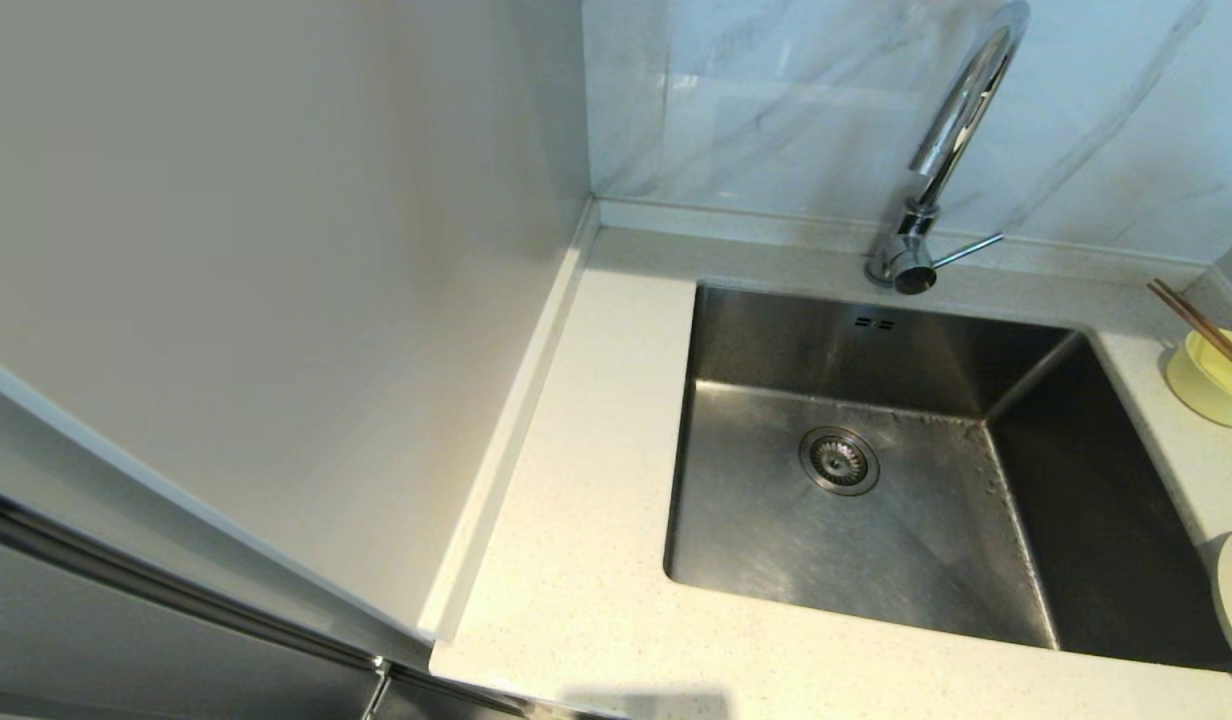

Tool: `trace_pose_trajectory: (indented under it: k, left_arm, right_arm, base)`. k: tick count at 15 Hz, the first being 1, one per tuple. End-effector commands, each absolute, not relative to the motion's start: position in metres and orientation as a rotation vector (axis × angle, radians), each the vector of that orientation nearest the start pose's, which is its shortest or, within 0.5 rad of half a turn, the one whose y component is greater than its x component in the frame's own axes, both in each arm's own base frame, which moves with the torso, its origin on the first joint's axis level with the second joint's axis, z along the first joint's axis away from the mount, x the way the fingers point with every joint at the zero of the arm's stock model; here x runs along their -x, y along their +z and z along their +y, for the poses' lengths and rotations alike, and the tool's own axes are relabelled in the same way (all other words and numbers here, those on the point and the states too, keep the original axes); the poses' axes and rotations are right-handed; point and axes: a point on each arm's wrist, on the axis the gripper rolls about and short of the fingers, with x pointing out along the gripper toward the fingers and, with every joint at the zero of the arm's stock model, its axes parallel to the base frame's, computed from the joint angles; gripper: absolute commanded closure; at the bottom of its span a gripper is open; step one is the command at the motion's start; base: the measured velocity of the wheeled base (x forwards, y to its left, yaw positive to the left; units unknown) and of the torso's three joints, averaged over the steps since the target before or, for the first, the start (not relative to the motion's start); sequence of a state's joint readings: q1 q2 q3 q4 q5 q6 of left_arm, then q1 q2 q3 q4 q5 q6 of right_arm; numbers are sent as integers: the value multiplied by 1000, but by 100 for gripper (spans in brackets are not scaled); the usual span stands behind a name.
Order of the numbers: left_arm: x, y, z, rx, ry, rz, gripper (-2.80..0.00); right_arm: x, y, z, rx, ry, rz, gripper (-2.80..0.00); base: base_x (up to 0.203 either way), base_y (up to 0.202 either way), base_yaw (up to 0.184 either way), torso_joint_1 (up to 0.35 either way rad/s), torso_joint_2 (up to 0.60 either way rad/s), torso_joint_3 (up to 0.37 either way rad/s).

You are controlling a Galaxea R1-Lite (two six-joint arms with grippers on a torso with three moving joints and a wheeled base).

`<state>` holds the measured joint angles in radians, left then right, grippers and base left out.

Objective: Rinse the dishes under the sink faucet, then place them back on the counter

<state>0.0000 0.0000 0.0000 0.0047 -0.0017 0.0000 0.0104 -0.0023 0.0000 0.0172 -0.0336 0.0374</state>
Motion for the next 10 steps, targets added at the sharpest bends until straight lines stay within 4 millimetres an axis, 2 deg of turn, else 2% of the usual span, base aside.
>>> trace_pose_trajectory:
  k: [1, 10]
  left_arm:
    - [23, 75, 0, 0, -2, 5, 0]
    - [23, 75, 0, 0, -2, 5, 0]
  right_arm:
    - [22, 71, -1, -38, -24, 27, 0]
    - [22, 71, -1, -38, -24, 28, 0]
  base:
    - [0, 0, 0, 0, 0, 0]
    - [0, 0, 0, 0, 0, 0]
